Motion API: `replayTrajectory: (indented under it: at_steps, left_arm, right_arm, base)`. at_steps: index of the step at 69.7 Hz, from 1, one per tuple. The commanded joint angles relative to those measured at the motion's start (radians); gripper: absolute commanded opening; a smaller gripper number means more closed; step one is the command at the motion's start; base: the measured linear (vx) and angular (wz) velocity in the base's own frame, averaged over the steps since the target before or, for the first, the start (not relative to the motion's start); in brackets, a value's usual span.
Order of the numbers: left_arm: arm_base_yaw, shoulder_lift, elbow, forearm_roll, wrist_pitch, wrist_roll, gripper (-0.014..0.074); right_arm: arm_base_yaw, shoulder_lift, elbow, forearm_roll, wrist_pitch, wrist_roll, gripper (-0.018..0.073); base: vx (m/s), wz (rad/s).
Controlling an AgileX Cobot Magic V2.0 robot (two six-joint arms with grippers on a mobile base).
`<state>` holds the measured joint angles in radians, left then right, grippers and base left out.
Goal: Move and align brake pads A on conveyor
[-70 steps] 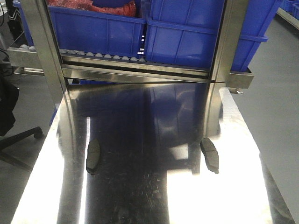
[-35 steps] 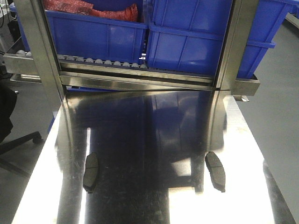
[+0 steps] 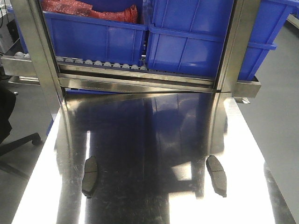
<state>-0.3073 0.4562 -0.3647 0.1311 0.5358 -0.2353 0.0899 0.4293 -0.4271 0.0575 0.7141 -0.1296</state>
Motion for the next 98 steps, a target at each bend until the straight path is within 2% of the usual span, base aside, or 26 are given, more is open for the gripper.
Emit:
replayTrajectory:
  at_steps: [1,75,83,89,98]
  left_arm:
    - [-0.007,0.007,-0.028,0.001,-0.063,-0.004,-0.0006]
    - [-0.007,0.007,-0.028,0.001,-0.063,-0.004,0.0008]
    - [-0.007,0.007,-0.028,0.001,-0.063,-0.004,0.0107]
    - [-0.007,0.007,-0.028,0.001,-0.063,-0.004,0.0279]
    - [-0.007,0.007,-0.028,0.001,-0.066,-0.004,0.0583]
  right_arm:
    - [-0.002,0.008,-0.027,-0.004,-0.064,-0.006,-0.0003]
    - [-0.002,0.008,-0.027,-0.004,-0.064,-0.006,-0.0003]
    - [-0.002,0.008,-0.027,-0.004,-0.064,-0.006,-0.0003]
    - [-0.002,0.008,-0.027,-0.004,-0.064,-0.006,-0.0003]
    - [-0.002,0.008,-0.027,-0.004,-0.064,-0.006,-0.0003]
  base:
    - [0.0,0.0]
    - [0.0,0.0]
    - [0.0,0.0]
    - [0.0,0.0]
    - [0.0,0.0]
